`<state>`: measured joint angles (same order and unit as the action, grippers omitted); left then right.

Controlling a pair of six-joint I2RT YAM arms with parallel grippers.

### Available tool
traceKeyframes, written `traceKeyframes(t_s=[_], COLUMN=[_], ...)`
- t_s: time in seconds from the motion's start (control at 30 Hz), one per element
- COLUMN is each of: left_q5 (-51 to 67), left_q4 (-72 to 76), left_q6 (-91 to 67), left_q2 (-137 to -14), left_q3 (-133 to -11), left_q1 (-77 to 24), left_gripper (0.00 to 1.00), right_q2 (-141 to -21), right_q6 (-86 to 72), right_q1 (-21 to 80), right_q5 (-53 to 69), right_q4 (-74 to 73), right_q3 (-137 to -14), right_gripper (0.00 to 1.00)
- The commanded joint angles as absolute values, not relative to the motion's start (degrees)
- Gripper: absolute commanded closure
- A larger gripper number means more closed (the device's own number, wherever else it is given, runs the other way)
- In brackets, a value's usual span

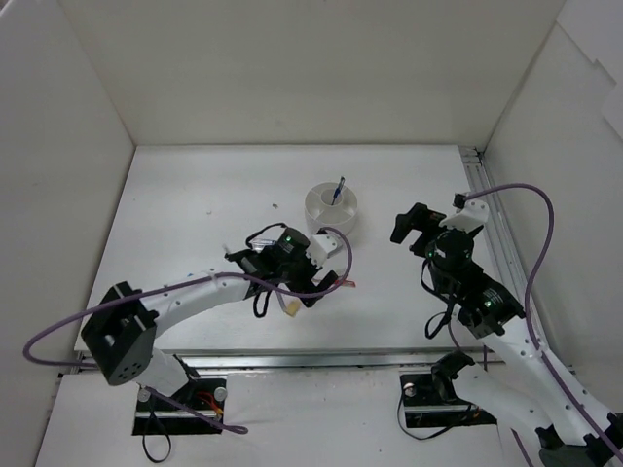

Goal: Sort the stationery into containers
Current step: Pick up the pen from the center of the board.

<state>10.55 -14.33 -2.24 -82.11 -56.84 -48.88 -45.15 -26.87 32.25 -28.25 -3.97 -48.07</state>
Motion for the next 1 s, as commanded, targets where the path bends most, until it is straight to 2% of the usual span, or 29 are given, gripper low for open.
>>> traceKeyframes(t_s=[0.0, 0.27, 0.8, 0.97], left_q5=[9.6, 11.0, 21.7, 21.1], left_q4=[-11.7, -18.7, -23.3, -21.9], left_q6=[4.4, 9.8, 14.5, 14.0], left_q2=[-87.7, -102.3, -111.9, -112.8], left_q3=[-64.1, -78.6, -87.4, -86.4], left_q1=[-50.0, -53.5, -55.9, -55.9], left_gripper=[0.00, 0.06, 0.11, 0.11], right_q2=[-40.3, -36.7, -35.2, -33.0], right_q6=[-28.9, -29.3, -30.0, -30.1], right_q1=[31.9, 31.6, 30.1, 29.3], right_q5=[-27.2, -29.5, -32.3, -33.5], right_q4=[-8.7, -13.2, -18.3, -19.4], right_q3=[-46.2, -44.6, -43.9, -44.0], right_gripper=[0.02, 0.02, 0.02, 0.02])
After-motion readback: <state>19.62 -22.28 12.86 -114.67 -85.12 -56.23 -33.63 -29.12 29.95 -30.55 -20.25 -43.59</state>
